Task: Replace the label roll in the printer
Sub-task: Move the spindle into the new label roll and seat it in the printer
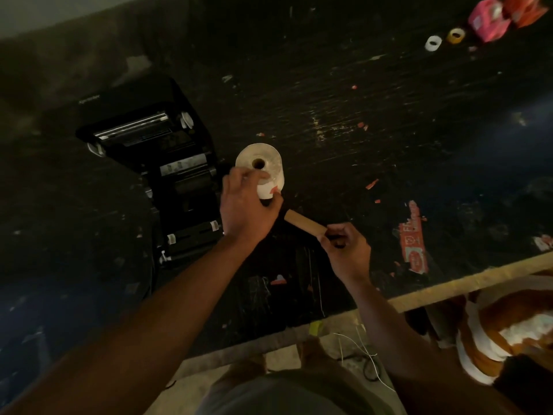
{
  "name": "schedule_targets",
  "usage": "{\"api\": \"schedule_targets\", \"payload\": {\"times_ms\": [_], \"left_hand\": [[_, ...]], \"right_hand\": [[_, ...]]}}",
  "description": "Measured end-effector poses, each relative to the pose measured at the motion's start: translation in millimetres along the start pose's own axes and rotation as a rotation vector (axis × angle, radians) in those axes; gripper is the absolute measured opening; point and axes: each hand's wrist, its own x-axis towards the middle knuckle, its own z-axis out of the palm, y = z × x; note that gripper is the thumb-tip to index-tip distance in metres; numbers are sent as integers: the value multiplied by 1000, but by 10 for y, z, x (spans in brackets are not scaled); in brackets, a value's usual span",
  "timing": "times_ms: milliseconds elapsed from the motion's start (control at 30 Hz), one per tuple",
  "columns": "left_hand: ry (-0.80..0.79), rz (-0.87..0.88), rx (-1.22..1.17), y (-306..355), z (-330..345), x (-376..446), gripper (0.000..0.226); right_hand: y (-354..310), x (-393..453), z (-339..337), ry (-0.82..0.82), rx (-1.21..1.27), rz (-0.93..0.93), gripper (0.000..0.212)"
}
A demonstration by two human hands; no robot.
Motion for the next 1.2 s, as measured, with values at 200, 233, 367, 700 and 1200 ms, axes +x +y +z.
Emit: {"api": "schedule_targets", "payload": {"times_ms": [200,233,367,700,1200], "left_hand": [[-301,-82,247,-81,-48,594,73],[-352,-84,255,-89,-22,650,75],[-381,-86,185,-148,51,768,70],[-294,-541,-601,-158,-388,550,36],[-72,-667,-1012,91,-969,-393,44]], "right_hand": [[-97,24,76,-47,-184,-16,28],[-95,19,84,-48,-195,-26,28],[-89,-1,80,-48,-201,-50,33],[-846,-74,-238,44,-77,-374,28],[-1654,-476,-150,49,-260,-877,30]]}}
